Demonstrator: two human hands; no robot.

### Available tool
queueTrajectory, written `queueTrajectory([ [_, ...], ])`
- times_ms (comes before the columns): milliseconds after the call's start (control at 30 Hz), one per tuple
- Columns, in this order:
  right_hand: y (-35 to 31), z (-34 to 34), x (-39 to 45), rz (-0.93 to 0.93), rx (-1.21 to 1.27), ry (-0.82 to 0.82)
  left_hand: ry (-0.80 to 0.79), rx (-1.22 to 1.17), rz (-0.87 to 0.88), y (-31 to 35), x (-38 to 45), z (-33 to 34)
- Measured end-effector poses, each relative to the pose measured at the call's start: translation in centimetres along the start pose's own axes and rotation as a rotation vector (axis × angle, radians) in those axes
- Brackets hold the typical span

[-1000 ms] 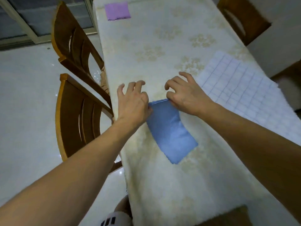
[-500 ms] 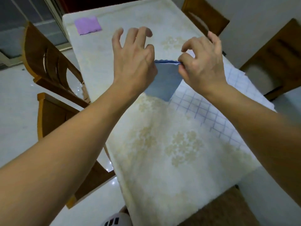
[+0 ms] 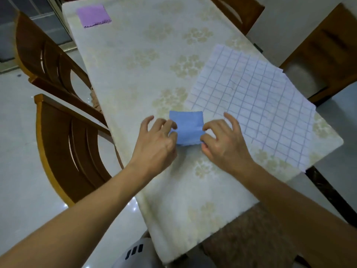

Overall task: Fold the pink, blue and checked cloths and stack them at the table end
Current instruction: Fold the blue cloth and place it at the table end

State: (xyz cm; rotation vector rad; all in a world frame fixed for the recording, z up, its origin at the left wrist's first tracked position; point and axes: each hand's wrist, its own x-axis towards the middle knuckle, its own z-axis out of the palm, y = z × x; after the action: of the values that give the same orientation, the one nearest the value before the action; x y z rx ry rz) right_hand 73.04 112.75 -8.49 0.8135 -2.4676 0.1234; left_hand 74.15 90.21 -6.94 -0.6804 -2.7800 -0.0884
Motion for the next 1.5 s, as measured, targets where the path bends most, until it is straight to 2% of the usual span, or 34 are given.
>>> queueTrajectory([
  [233,-5.4,-0.7,-10.3,0.061,0.162,-0.204,-0.208,-0.079,0.071,4.6,-7.9,1.3],
  [433,-6.3,-2.2,-14.0,0.065,0.211,-0.262,-0.298,-0.120,0.091,6.4,-9.8,1.2],
  [633,-4.1,-1.1,-11.8,0.103,0.173,-0.205,-0.308,-0.141,0.074,5.2,-7.7,2.4],
  [933,-0.5,4.7,-6.9,0.161,0.115,-0.192,-0.319,-0.163,-0.041,0.5,-2.4,7.3],
  [1100,1.3,8.2,-4.6,0.202,0.084,-0.260,-0.283,-0.163,-0.067,-1.5,-0.1,9.7],
  [1500,3.7,11.9,-2.3,0.234,0.041,-0.406,-0.328,-0.173,-0.137,-3.3,3.6,13.7],
])
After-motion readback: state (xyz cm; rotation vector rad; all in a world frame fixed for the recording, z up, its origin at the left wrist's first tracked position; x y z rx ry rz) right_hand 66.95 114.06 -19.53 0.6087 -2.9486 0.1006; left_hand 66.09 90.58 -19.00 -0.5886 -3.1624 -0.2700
